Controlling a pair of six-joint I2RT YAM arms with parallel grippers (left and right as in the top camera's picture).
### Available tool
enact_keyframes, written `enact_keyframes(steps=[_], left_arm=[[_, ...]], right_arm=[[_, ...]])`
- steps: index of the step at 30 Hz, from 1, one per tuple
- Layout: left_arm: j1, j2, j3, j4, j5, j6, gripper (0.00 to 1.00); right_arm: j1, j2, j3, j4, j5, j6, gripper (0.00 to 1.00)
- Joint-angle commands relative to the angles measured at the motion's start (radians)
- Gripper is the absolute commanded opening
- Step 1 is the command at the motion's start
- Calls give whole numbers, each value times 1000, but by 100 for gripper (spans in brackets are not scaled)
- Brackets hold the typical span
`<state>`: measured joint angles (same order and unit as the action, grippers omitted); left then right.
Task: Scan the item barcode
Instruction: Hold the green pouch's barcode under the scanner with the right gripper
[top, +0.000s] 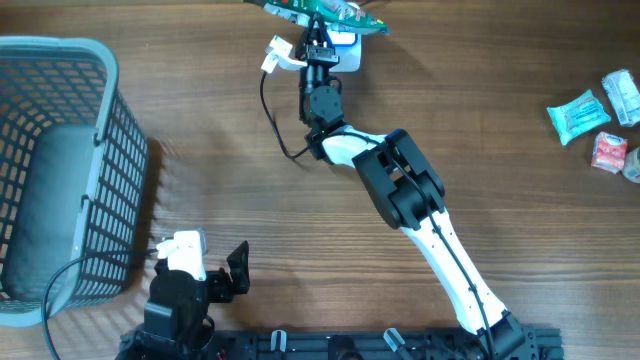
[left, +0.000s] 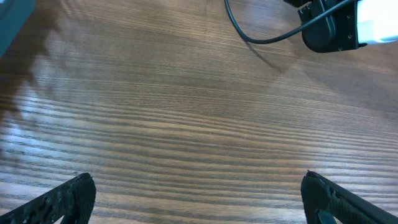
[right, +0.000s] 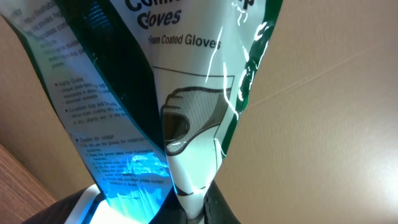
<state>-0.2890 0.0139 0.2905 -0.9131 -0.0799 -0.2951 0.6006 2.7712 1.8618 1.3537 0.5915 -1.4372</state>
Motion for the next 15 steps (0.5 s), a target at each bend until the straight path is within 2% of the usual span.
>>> enact_keyframes(steps=[1,10,15], left_arm=[[-4,-8,0,3,1,-8,100],[-4,-8,0,3,1,-8,100],[-4,-8,0,3,1,-8,100]], right_arm=[[5,21,18,-14,17,27,5],[60,21,16,-261,88,199,5],[69,21,15,-281,145,231,5]])
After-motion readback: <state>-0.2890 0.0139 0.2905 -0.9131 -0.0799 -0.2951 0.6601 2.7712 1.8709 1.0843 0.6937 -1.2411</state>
